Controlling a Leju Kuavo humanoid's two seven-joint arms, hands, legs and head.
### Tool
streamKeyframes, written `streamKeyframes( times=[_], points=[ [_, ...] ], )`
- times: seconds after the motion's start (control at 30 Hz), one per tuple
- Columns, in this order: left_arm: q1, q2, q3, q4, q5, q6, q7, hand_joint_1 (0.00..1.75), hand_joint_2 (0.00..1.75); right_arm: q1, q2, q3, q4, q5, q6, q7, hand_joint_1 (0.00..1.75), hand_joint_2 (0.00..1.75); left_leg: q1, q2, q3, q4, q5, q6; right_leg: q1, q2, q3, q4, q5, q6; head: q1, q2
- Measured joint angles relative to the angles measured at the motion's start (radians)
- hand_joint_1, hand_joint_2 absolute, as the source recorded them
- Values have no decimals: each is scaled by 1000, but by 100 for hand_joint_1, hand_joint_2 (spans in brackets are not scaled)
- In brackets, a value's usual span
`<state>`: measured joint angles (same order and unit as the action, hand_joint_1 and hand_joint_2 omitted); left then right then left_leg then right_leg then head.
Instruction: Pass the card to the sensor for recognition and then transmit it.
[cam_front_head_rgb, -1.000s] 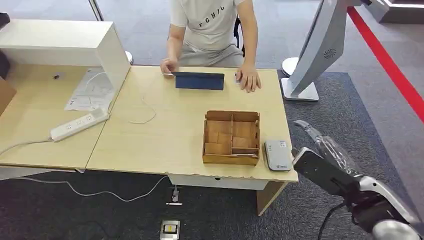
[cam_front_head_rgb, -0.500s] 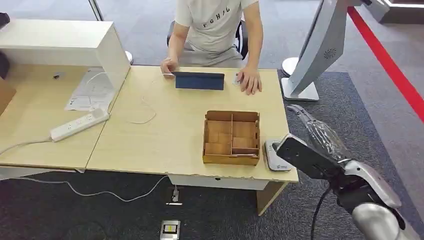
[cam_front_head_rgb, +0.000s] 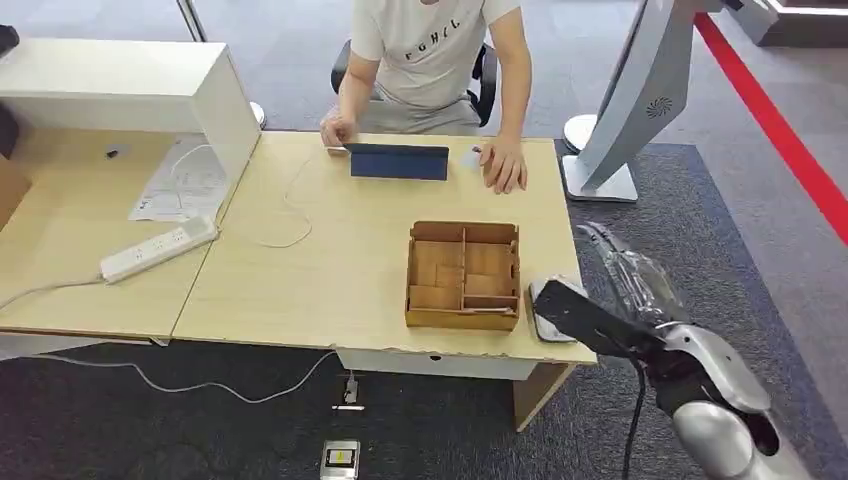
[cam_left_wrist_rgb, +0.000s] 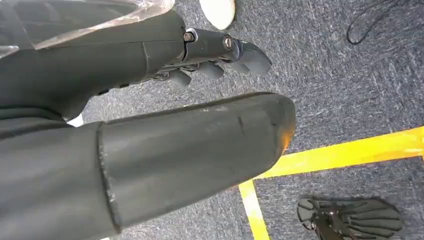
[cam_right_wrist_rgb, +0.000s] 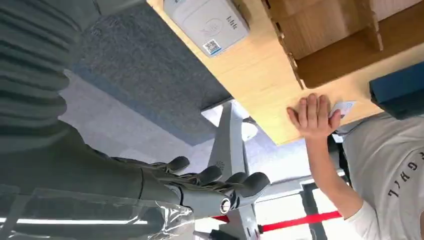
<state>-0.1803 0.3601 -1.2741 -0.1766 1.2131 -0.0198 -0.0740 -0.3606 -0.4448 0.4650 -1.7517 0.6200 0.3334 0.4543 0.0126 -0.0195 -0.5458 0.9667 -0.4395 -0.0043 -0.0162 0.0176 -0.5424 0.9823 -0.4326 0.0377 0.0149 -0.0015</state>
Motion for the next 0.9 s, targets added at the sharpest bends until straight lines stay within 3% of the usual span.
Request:
streamKeyframes(
  times=[0.2,0.5,0.9],
  points=[
    [0,0,0,0,-2,-2,-6,0,0,-3,29,-2,30,64,58,-33,0,175,0,0,0,0,0,0,0,0,0,0,0,0,0,0],
    [0,0,-3,0,-21,-11,-28,0,0,0,70,7,71,155,89,-72,0,175,0,0,0,0,0,0,0,0,0,0,0,0,0,0],
    [-1,2,-14,0,-24,-18,-35,0,0,0,121,29,79,207,153,-63,0,175,0,0,0,0,0,0,0,0,0,0,0,0,0,0]
  ],
)
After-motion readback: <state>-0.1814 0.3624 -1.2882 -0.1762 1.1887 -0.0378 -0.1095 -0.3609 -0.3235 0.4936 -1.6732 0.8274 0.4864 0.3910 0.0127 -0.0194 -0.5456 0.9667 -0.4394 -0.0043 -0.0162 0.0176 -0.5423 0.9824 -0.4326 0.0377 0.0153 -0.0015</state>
